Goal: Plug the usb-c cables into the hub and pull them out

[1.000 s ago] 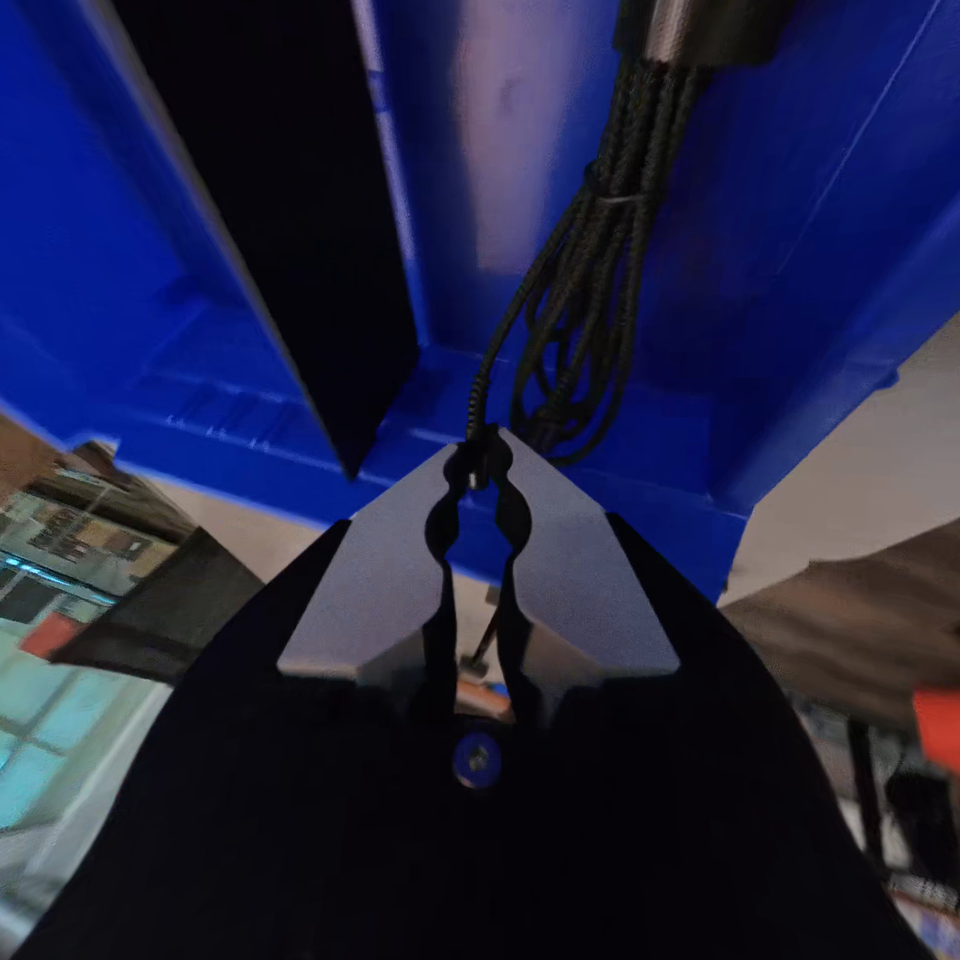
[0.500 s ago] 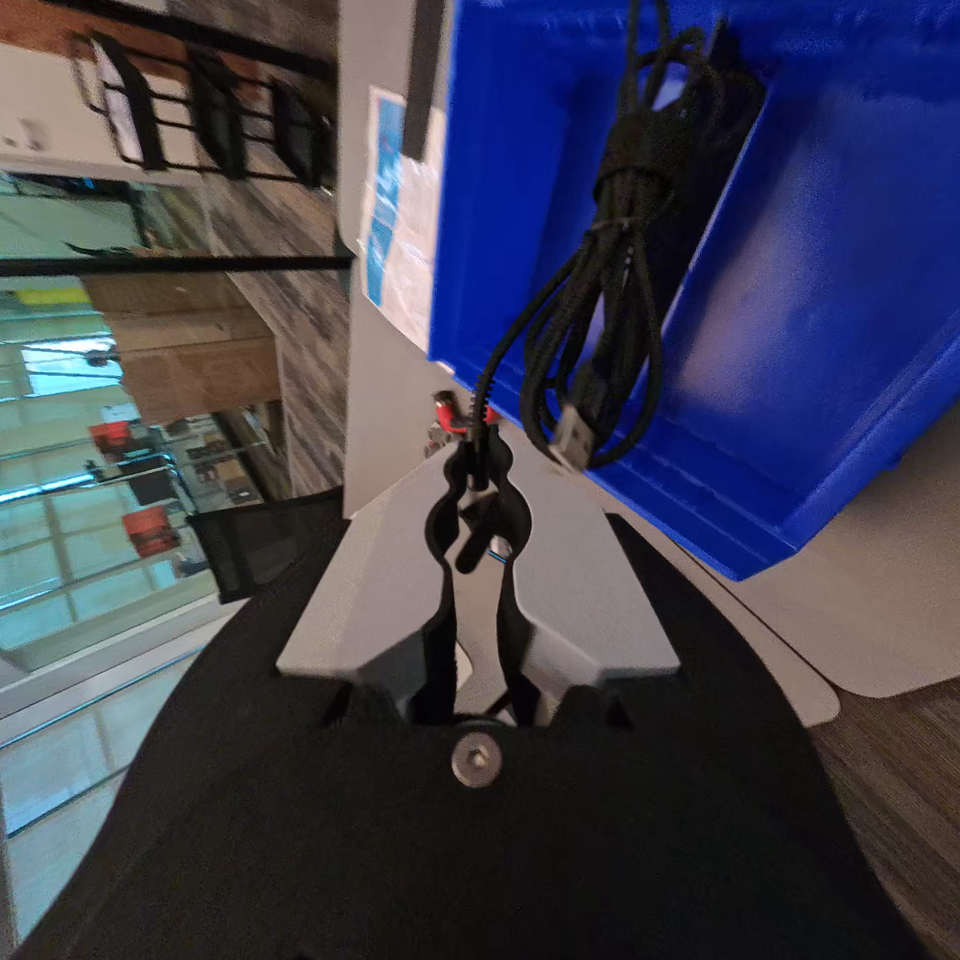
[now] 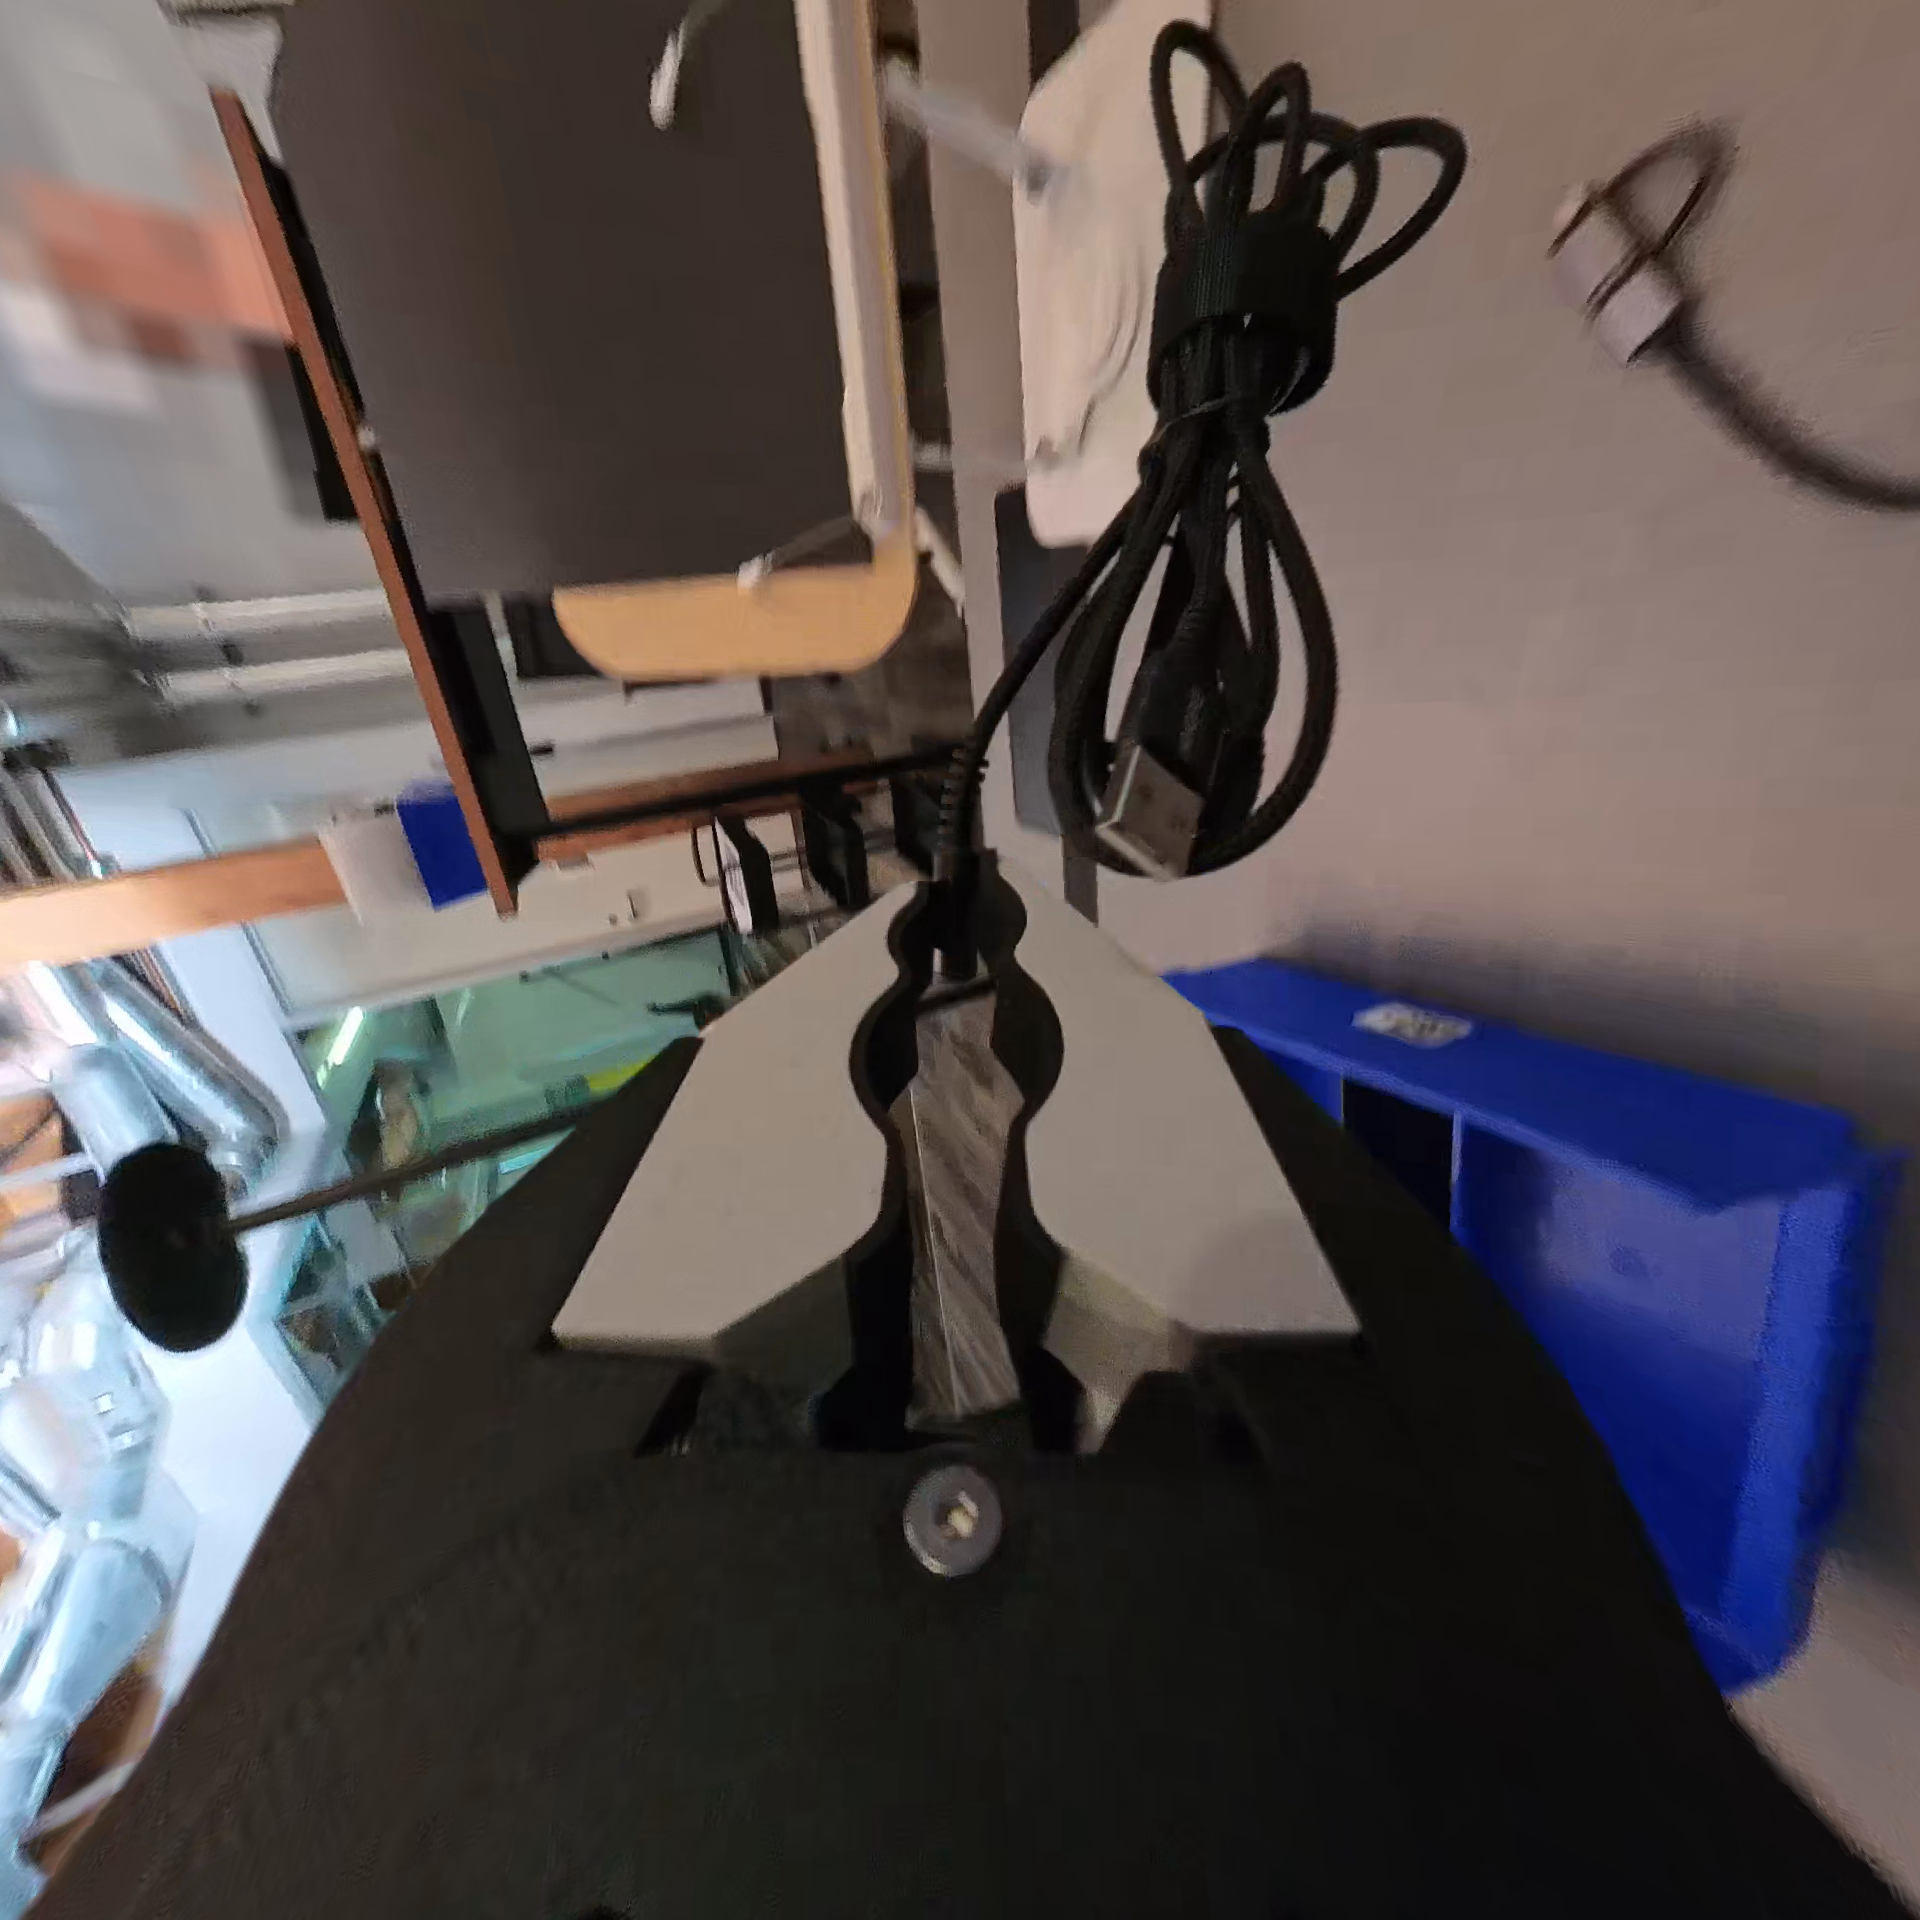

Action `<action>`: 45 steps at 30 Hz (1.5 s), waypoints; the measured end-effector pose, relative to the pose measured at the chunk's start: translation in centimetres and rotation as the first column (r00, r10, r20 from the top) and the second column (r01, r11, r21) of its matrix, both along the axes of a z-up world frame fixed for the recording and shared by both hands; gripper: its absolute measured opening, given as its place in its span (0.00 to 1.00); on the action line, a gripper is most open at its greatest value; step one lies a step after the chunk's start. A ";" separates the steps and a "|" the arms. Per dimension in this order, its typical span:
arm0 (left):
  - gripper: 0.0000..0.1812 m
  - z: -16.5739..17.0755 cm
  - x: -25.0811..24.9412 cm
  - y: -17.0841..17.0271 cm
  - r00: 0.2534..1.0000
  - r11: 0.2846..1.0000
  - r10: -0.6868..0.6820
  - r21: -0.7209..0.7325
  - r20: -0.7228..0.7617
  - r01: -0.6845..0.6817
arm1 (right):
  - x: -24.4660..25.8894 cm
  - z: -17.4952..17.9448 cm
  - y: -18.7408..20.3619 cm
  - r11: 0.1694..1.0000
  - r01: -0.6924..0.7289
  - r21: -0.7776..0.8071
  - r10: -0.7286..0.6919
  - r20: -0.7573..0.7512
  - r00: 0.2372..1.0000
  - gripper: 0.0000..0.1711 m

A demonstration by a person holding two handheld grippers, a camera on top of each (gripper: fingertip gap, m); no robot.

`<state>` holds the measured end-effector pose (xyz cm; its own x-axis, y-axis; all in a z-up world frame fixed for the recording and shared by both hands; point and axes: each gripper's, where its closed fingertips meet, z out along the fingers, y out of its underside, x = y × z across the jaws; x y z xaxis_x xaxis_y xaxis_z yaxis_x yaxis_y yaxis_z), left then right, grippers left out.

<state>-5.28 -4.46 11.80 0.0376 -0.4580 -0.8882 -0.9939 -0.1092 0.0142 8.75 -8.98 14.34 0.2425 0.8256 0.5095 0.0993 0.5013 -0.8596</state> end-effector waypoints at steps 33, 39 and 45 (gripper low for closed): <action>0.16 -4.4 15.9 -3.7 0.243 0.603 0.420 -0.469 0.874 0.645 | 2.4 -6.4 3.0 0.502 0.108 0.858 -0.398 0.118 0.910 0.01; 0.07 -5.2 17.2 -4.9 0.111 0.506 0.512 -0.403 0.852 0.763 | 2.3 -7.2 1.9 0.451 0.058 0.890 -0.364 0.125 0.923 0.01; 0.02 -5.4 17.4 -5.1 0.089 0.485 0.529 -0.387 0.844 0.784 | 2.6 -7.7 1.8 0.435 0.027 0.900 -0.344 0.138 0.929 0.01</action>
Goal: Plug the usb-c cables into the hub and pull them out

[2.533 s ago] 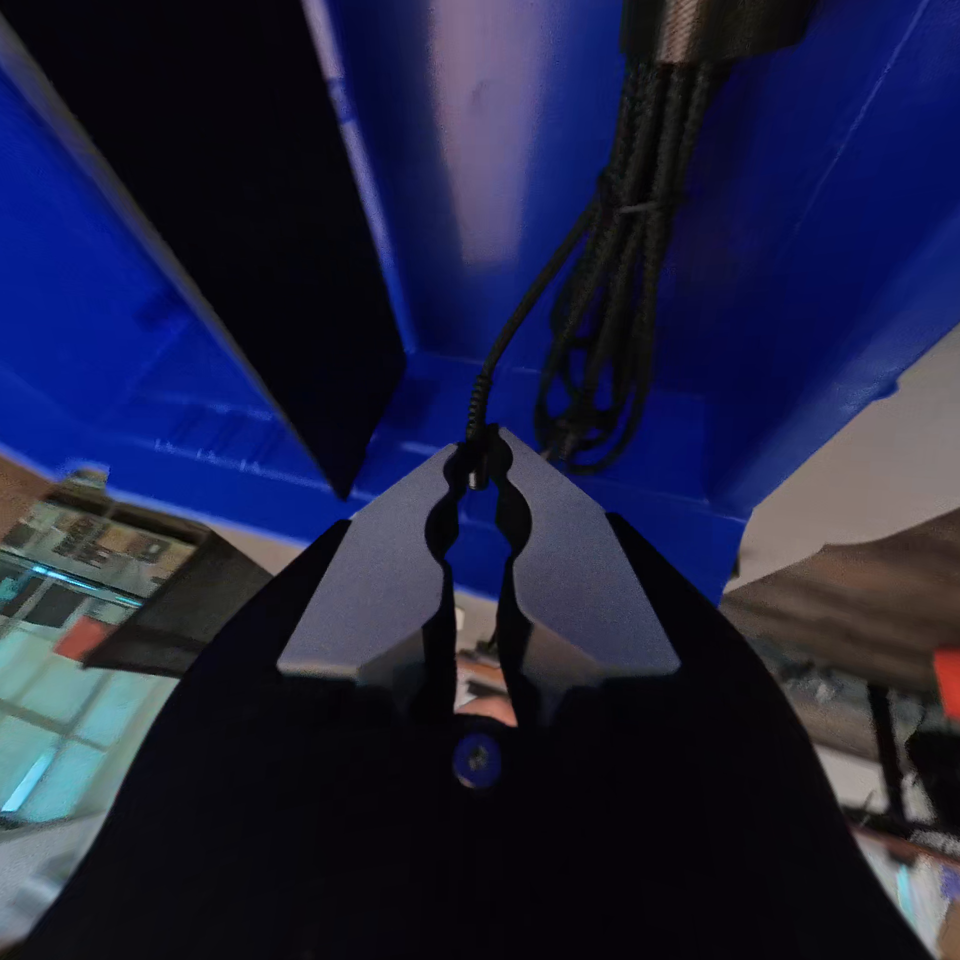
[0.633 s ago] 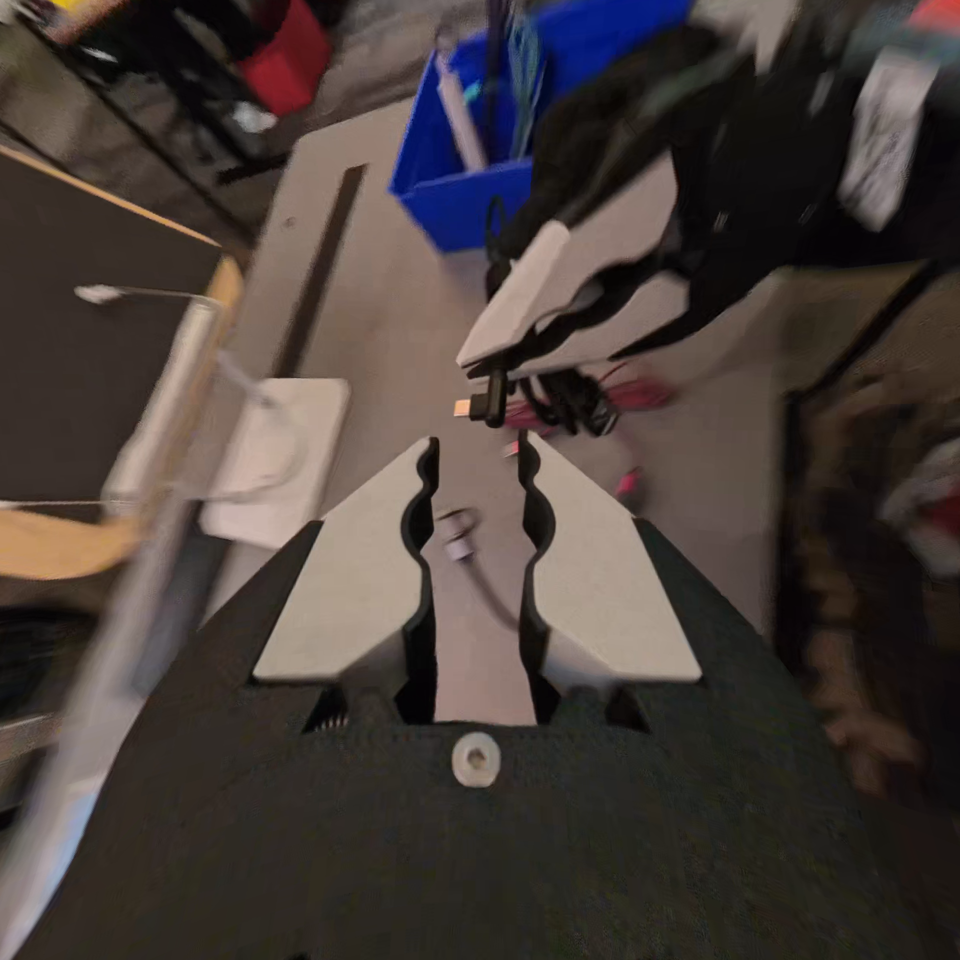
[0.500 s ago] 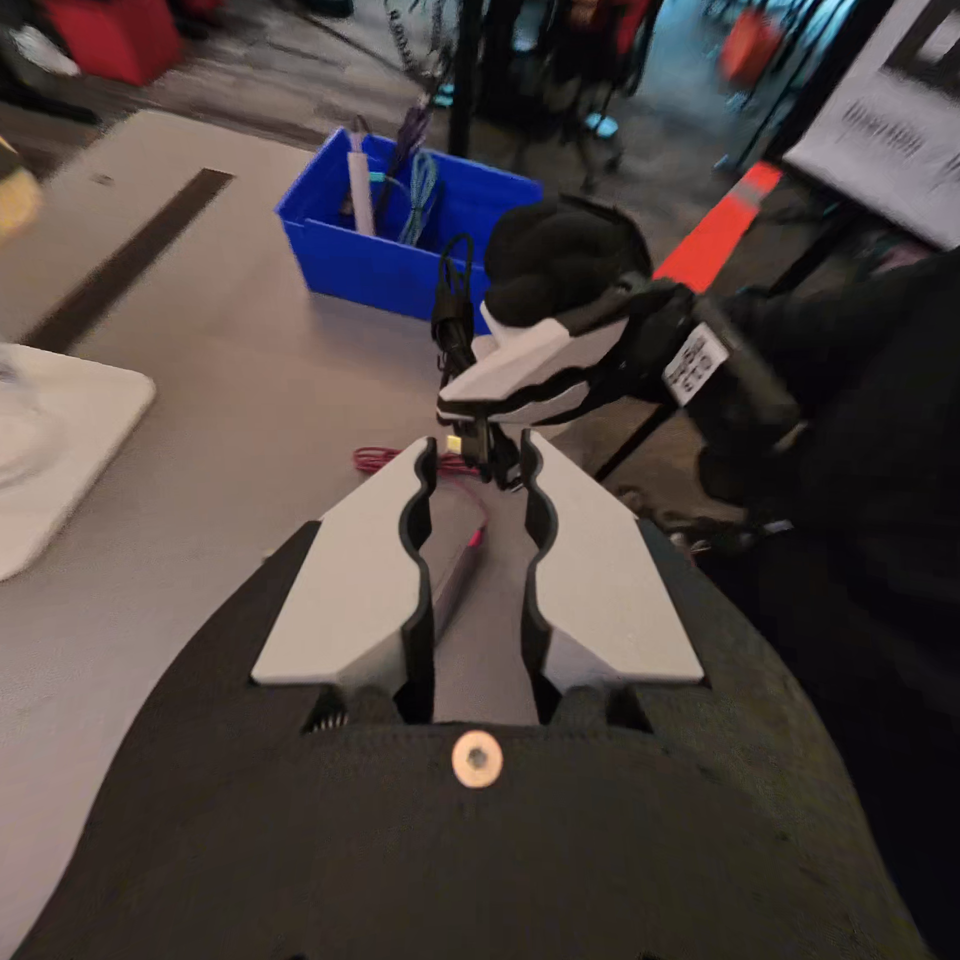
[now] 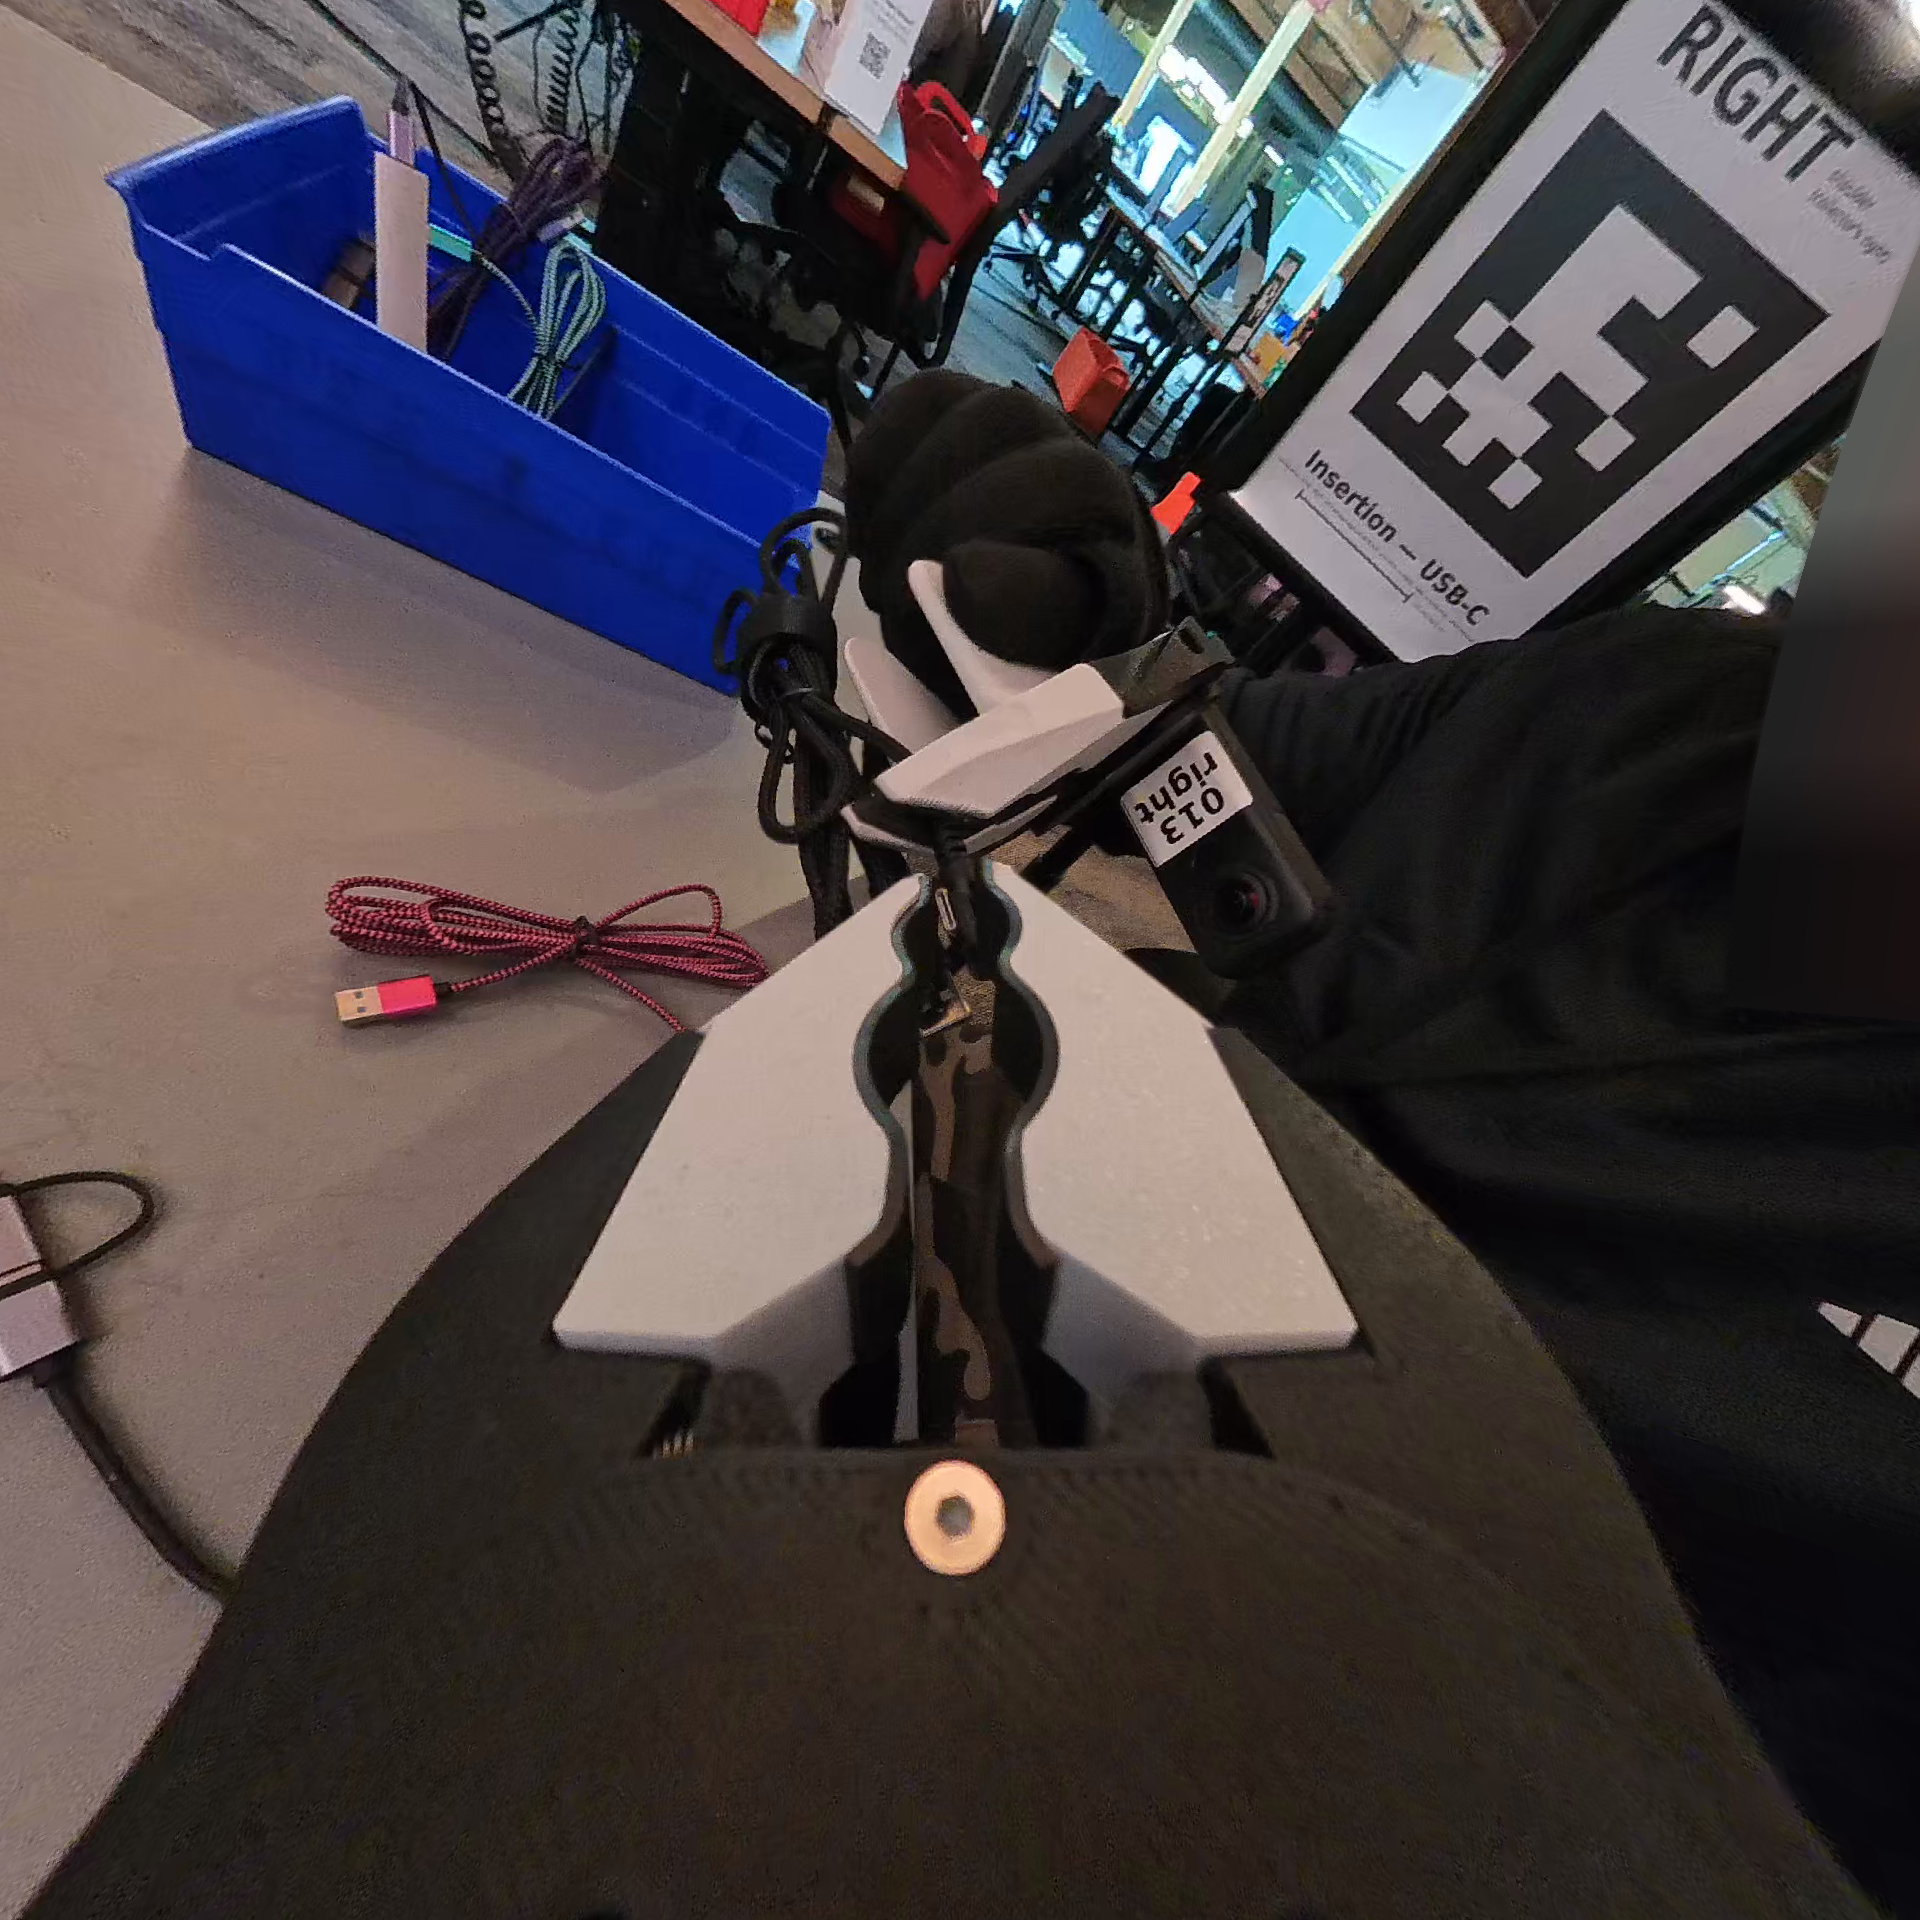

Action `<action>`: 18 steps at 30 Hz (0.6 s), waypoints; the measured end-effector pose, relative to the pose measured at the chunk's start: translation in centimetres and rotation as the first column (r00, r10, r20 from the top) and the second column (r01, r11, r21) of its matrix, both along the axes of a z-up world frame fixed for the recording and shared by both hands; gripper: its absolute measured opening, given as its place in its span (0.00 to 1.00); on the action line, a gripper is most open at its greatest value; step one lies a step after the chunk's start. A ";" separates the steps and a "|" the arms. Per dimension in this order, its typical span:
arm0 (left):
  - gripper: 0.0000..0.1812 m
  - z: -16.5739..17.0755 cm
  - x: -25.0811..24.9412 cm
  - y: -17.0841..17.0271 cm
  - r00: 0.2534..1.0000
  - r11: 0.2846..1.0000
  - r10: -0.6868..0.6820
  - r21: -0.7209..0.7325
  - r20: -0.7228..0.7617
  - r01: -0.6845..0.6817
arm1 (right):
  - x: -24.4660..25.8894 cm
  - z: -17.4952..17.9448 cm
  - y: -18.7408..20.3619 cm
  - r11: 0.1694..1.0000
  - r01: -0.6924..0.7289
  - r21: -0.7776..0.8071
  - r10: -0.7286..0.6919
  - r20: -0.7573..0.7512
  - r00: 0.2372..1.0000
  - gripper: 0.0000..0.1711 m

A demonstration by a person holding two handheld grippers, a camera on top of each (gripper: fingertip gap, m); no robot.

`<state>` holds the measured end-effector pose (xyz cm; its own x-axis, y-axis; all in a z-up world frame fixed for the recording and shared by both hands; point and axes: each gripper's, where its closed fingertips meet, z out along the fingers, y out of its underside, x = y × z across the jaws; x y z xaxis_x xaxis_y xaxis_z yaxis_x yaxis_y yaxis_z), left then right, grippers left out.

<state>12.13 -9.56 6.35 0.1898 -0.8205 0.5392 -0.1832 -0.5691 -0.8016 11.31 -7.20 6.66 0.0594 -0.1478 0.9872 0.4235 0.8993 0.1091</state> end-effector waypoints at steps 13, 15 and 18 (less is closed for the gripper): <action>0.00 1.2 0.0 2.4 0.960 0.968 0.213 0.096 0.184 -0.233 | 1.6 1.0 0.9 0.883 0.003 -0.469 -0.061 -0.110 0.992 0.14; 0.00 1.6 -0.1 3.1 0.941 0.956 0.250 0.098 0.226 -0.277 | 2.1 1.4 1.2 0.868 0.032 -0.496 -0.113 -0.134 0.985 0.12; 0.00 1.8 -0.2 4.0 0.917 0.943 0.287 0.088 0.279 -0.321 | 2.5 2.7 -0.7 0.759 -0.109 -0.642 -0.068 -0.245 0.967 0.04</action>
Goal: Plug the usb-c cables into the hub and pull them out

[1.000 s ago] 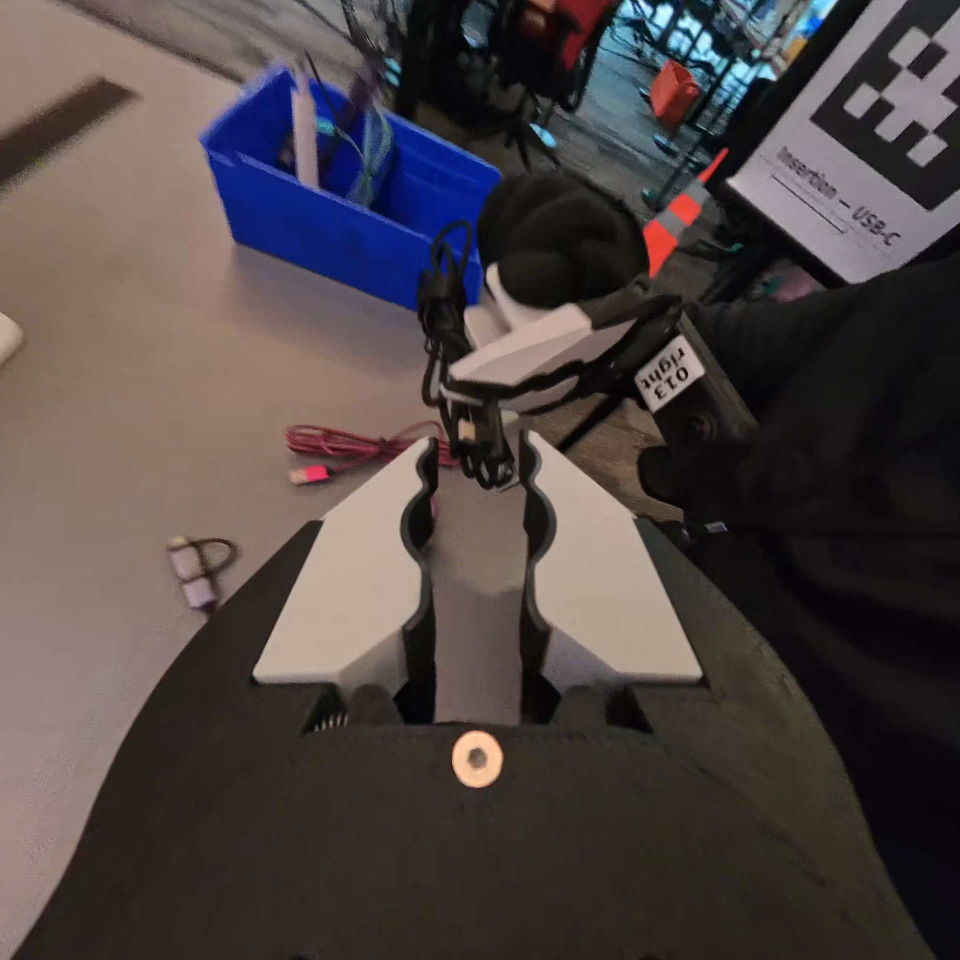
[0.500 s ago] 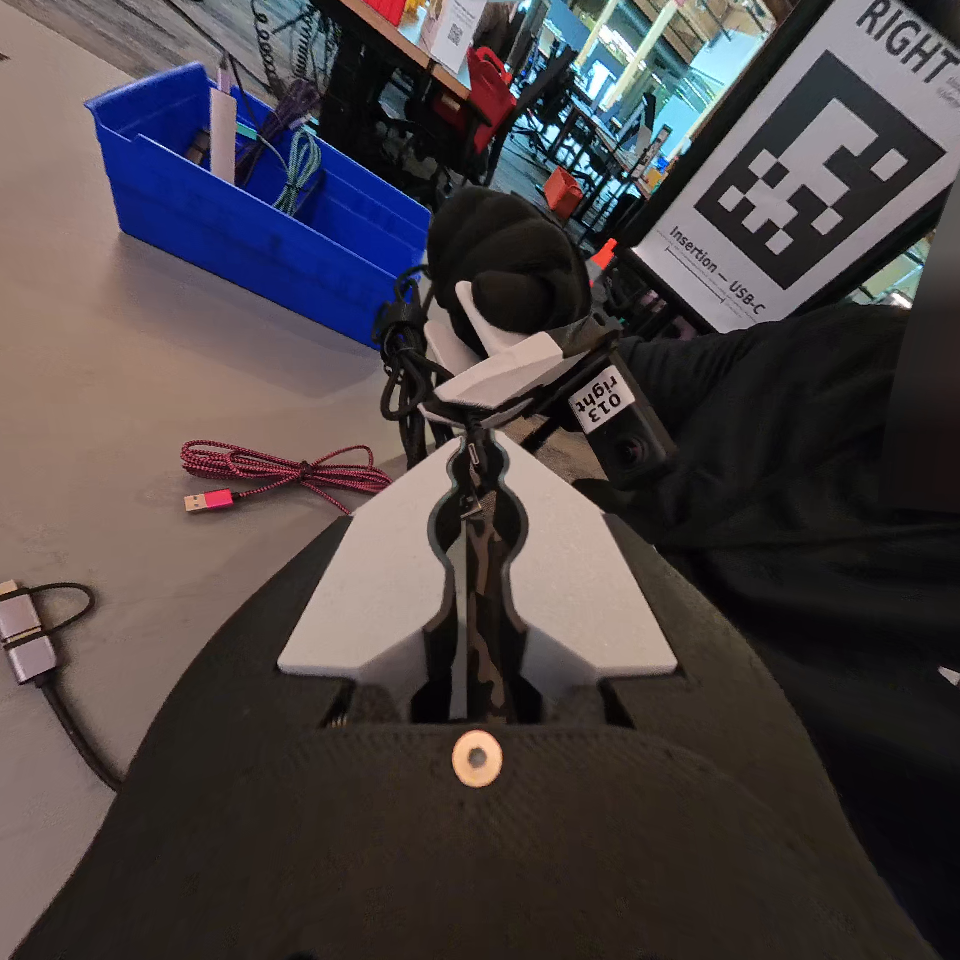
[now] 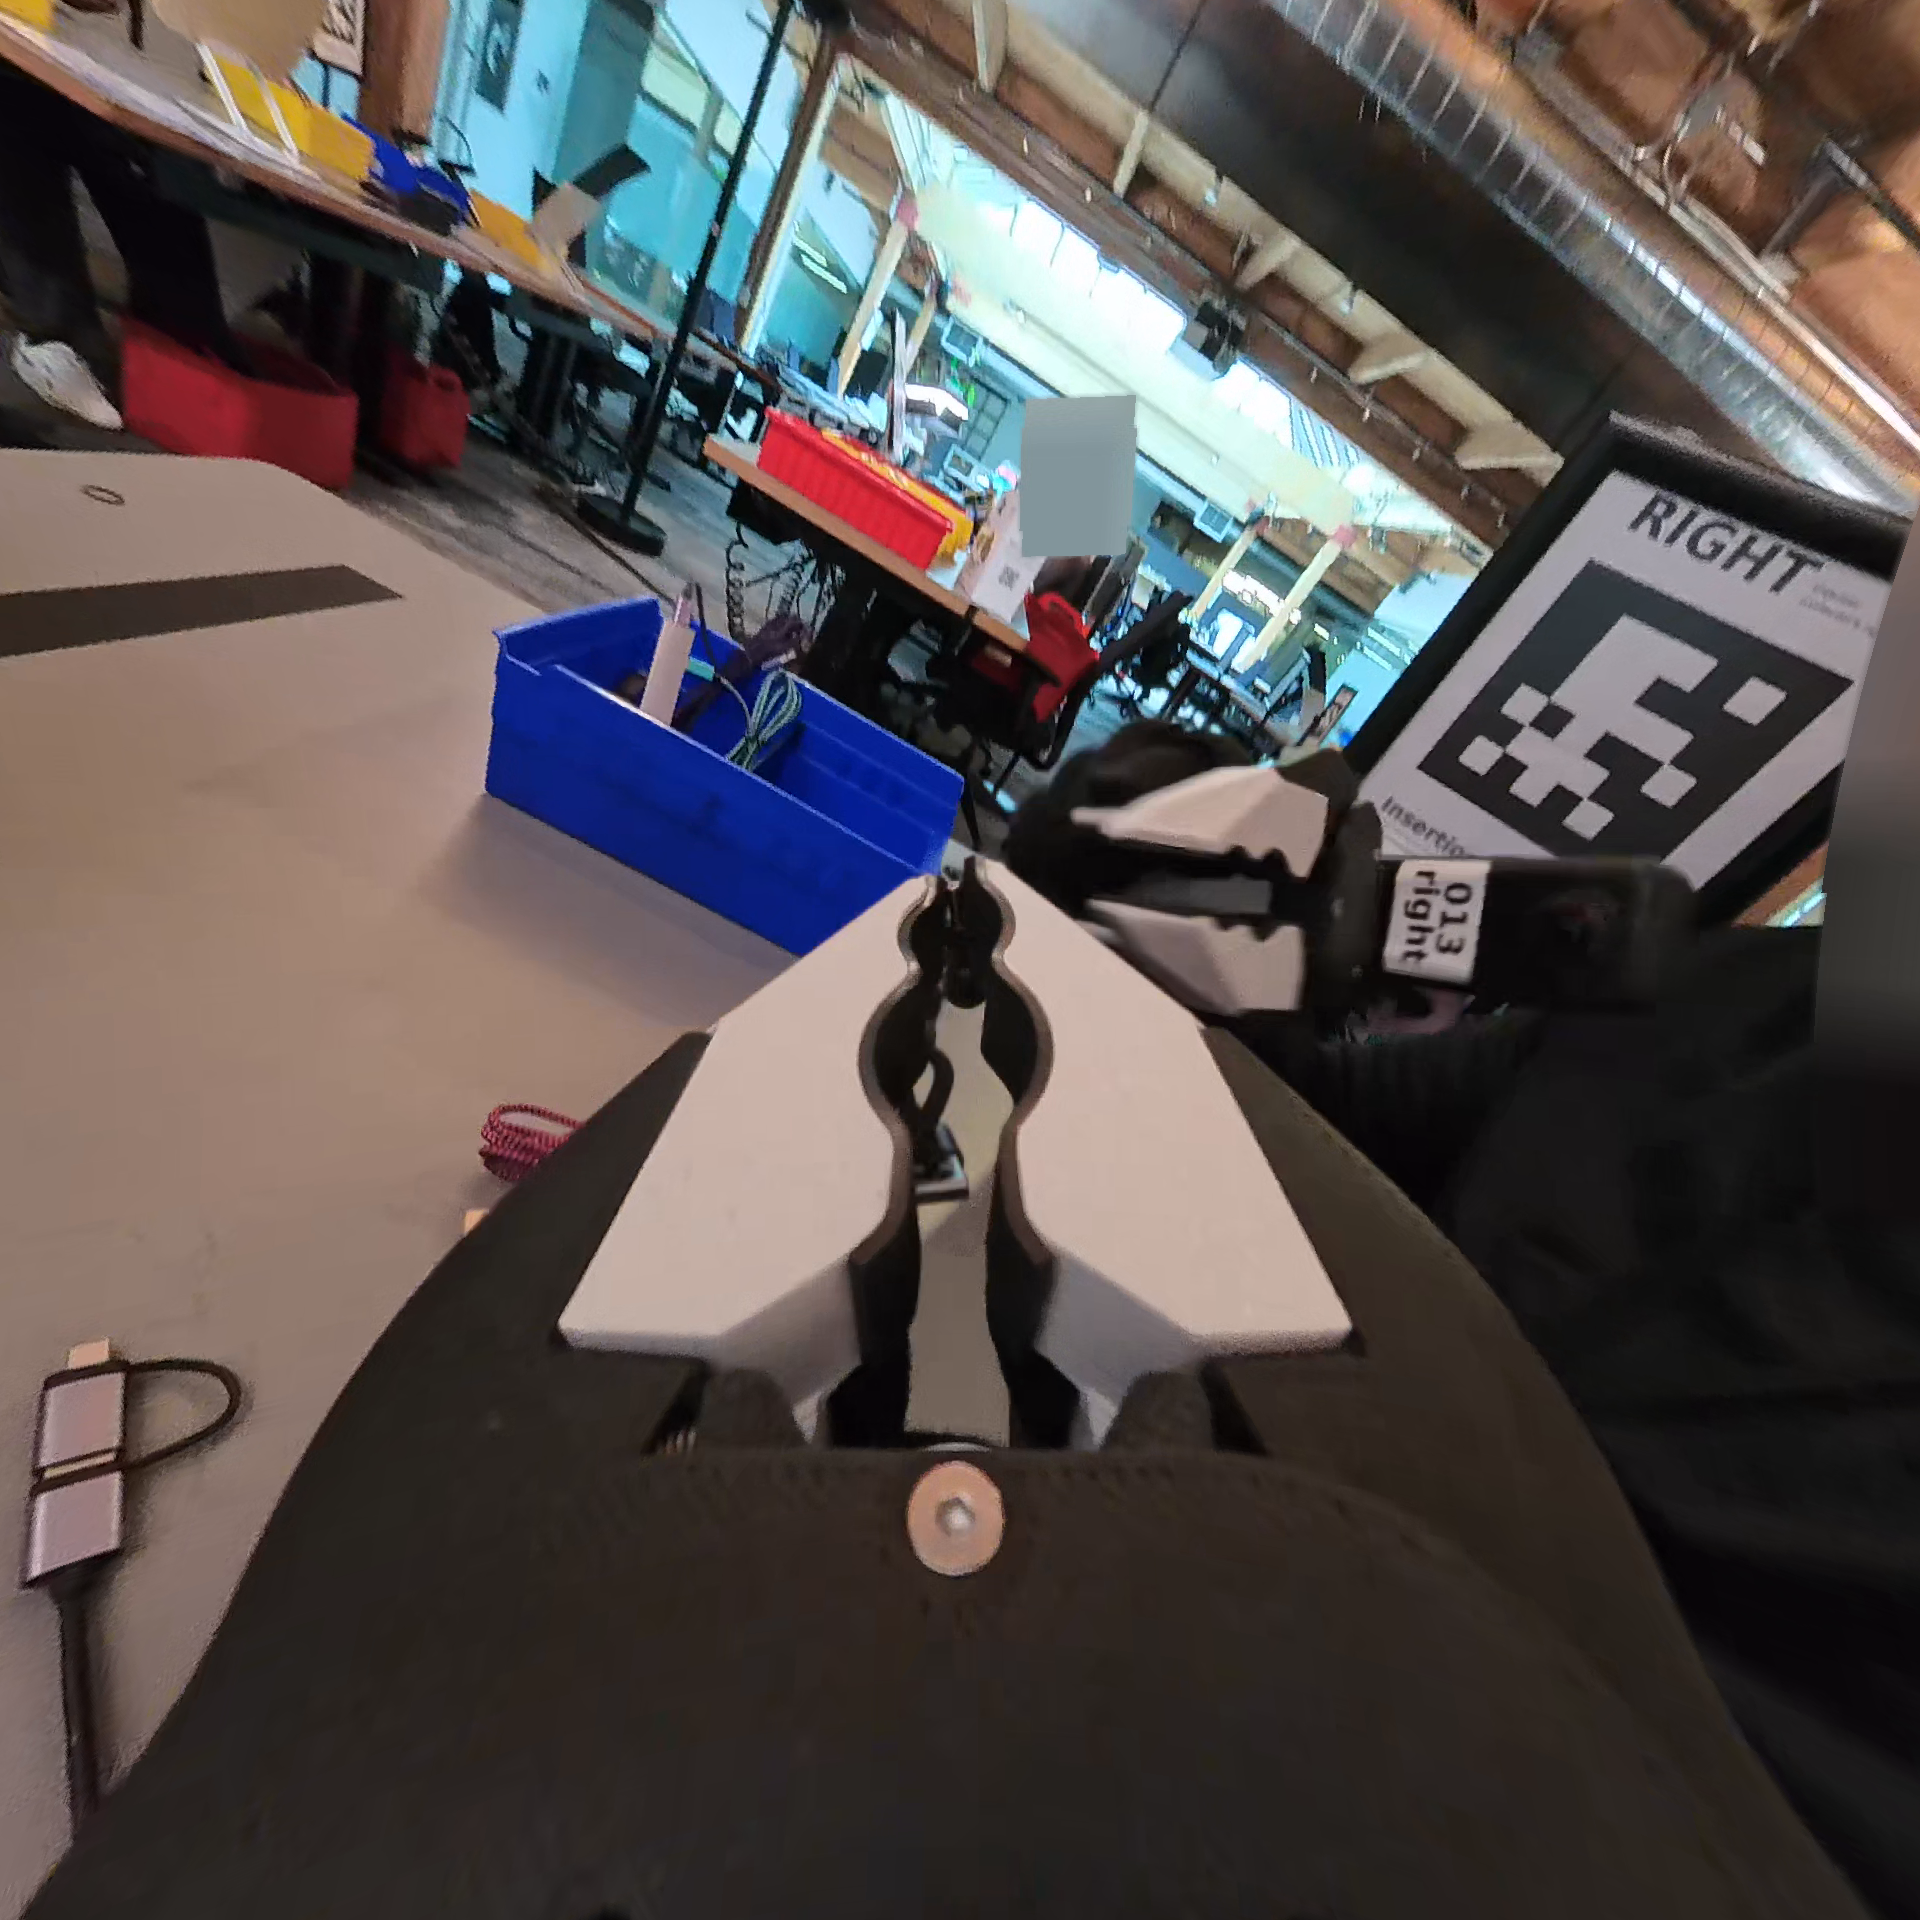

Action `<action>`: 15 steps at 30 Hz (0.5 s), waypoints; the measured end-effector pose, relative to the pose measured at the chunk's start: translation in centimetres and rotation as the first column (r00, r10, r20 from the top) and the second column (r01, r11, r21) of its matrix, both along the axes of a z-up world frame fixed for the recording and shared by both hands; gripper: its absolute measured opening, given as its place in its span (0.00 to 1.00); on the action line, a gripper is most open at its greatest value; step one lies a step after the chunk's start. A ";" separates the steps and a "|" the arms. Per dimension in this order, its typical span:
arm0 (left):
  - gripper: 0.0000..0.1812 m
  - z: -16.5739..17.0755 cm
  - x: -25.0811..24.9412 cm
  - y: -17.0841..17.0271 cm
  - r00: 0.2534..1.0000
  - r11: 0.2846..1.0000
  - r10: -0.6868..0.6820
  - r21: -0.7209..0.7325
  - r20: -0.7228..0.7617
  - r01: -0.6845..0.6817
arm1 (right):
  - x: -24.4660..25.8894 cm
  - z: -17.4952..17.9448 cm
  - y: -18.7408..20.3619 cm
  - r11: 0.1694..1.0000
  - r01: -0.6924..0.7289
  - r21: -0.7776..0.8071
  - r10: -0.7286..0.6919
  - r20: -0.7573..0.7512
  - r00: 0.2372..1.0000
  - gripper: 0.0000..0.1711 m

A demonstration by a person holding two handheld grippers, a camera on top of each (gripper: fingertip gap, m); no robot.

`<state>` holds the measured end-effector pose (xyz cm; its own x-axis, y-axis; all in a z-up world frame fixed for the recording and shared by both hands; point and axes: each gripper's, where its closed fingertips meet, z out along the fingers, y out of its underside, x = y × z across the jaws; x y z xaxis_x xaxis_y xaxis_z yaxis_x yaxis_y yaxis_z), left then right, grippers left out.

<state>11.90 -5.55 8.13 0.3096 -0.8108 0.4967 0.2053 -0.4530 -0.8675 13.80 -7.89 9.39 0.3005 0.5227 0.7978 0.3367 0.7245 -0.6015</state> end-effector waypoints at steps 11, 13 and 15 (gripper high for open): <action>0.00 1.4 2.1 1.1 0.996 0.994 0.077 0.073 0.043 -0.080 | -3.3 -2.9 -0.6 0.314 -0.522 -0.793 0.106 -0.517 0.849 0.06; 0.00 1.4 2.3 1.2 0.996 0.993 0.085 0.078 0.037 -0.087 | -3.0 -2.4 0.4 0.276 -0.580 -0.766 0.052 -0.591 0.805 0.07; 0.00 1.5 2.1 1.6 0.992 0.990 0.115 0.079 0.052 -0.119 | -2.3 -2.1 1.9 0.255 -0.617 -0.744 -0.022 -0.642 0.766 0.05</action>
